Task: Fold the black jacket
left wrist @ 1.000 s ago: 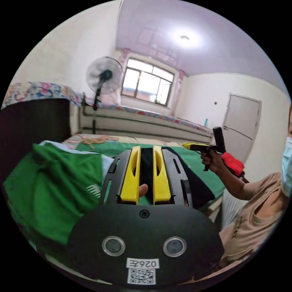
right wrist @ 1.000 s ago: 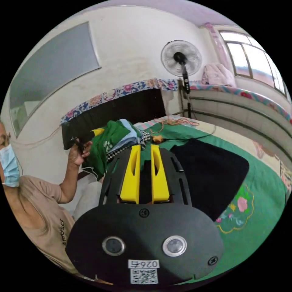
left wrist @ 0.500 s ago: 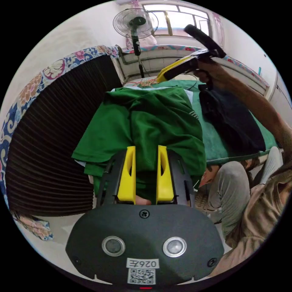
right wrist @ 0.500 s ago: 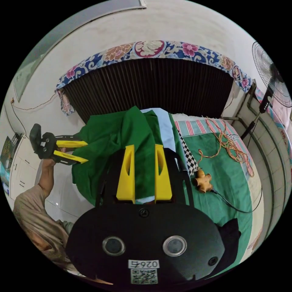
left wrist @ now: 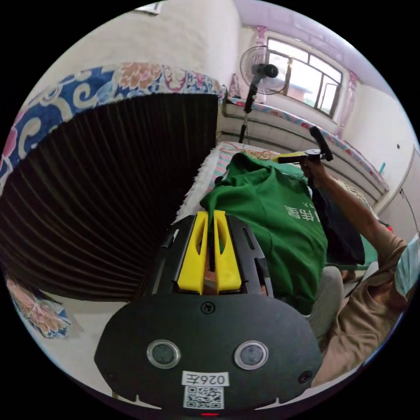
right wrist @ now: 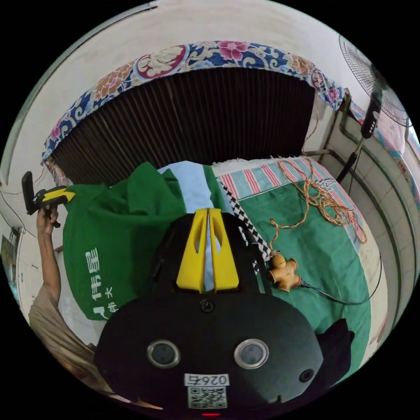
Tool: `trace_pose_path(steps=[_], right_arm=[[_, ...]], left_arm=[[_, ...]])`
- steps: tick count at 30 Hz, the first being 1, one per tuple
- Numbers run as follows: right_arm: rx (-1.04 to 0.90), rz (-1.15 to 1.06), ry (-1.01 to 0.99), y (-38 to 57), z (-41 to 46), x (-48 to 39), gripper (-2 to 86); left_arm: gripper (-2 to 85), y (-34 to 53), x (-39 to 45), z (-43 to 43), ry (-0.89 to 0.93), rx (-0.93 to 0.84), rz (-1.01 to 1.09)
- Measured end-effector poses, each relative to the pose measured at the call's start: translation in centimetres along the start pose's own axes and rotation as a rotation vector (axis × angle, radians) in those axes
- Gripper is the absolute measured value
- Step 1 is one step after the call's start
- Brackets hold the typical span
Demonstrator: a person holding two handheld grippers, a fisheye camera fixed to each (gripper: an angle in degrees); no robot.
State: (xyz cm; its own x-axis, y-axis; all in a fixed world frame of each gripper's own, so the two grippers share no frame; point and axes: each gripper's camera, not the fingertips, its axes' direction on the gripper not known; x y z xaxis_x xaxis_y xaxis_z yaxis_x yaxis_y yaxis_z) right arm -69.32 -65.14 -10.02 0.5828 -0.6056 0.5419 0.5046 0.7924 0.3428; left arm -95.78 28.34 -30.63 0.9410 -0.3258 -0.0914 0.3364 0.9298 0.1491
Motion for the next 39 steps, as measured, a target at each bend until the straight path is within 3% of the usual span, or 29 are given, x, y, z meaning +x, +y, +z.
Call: trace_pose_path(steps=[2, 5, 8, 10, 12, 15, 17, 19, 21, 23, 25, 28, 32, 34, 36, 38, 39], right_arm=[[0.045, 0.006, -0.133, -0.4, -0.4, 0.2, 1.8], [0.048, -0.039, -0.216, -1.6, 0.4, -0.9, 6.3], [-0.003, -0.090, -0.163, -3.2, 2.9, -2.8, 9.6], [-0.112, -0.142, -0.146, -4.1, 5.1, -3.8, 5.6], [-0.042, -0.112, -0.038, -4.7, 4.3, -4.2, 0.1], [0.044, -0.032, 0.033, -5.0, 2.9, -2.3, -0.4], [-0.058, -0.015, 0.205, -5.0, 3.8, -1.1, 0.3], [-0.119, -0.015, 0.237, -4.4, 3.9, -0.1, 2.0], [0.000, -0.042, 0.091, -1.7, 1.2, 0.1, 2.6], [0.068, -0.093, -0.009, 0.9, -0.9, -0.3, 1.7], [0.088, -0.155, 0.010, 3.5, -2.2, -0.7, 0.0], [0.103, -0.206, 0.212, 8.1, -5.8, -0.3, -0.7], [0.286, -0.191, 0.489, 18.7, -17.4, 2.2, -0.9], [0.287, -0.120, 0.552, 24.1, -22.4, 4.5, -0.9], [0.225, 0.051, 0.548, 31.7, -27.8, 8.6, -0.8], [0.200, 0.206, 0.511, 38.2, -30.9, 12.3, -0.6], [0.183, 0.319, 0.481, 42.6, -32.6, 14.8, -0.4]], left_arm=[[-0.1, 0.8, -2.3, 0.7, 0.176, 0.028, -0.020], [-0.1, 2.9, -2.8, 0.1, 0.173, 0.122, -0.022], [0.0, 3.8, -2.8, 0.3, 0.112, 0.100, -0.002], [0.1, 3.5, -3.0, 1.0, 0.113, 0.033, -0.004], [0.3, 3.4, -2.6, 0.7, 0.082, 0.044, -0.004], [1.1, 3.5, -2.1, -0.1, 0.022, 0.092, -0.009], [3.0, 3.7, -2.7, 0.4, 0.008, 0.067, -0.053], [4.9, 4.6, -3.3, -0.2, -0.038, 0.081, -0.136], [5.4, 6.9, -2.8, -2.3, -0.106, 0.215, -0.217], [2.2, 11.1, 0.1, -4.9, -0.143, 0.476, -0.233], [0.1, 13.2, 3.6, -5.0, -0.203, 0.618, -0.147], [-0.8, 13.8, 8.8, -3.8, -0.253, 0.673, -0.094], [-0.9, 13.7, 19.9, -5.0, -0.065, 0.964, 0.254], [-0.9, 12.3, 24.6, -3.7, 0.029, 0.999, 0.387], [-0.8, 9.3, 28.8, -0.9, 0.211, 0.940, 0.484], [-0.4, 3.2, 34.1, 5.6, 0.484, 0.733, 0.561], [-0.1, 1.5, 35.5, 7.7, 0.531, 0.661, 0.564]])
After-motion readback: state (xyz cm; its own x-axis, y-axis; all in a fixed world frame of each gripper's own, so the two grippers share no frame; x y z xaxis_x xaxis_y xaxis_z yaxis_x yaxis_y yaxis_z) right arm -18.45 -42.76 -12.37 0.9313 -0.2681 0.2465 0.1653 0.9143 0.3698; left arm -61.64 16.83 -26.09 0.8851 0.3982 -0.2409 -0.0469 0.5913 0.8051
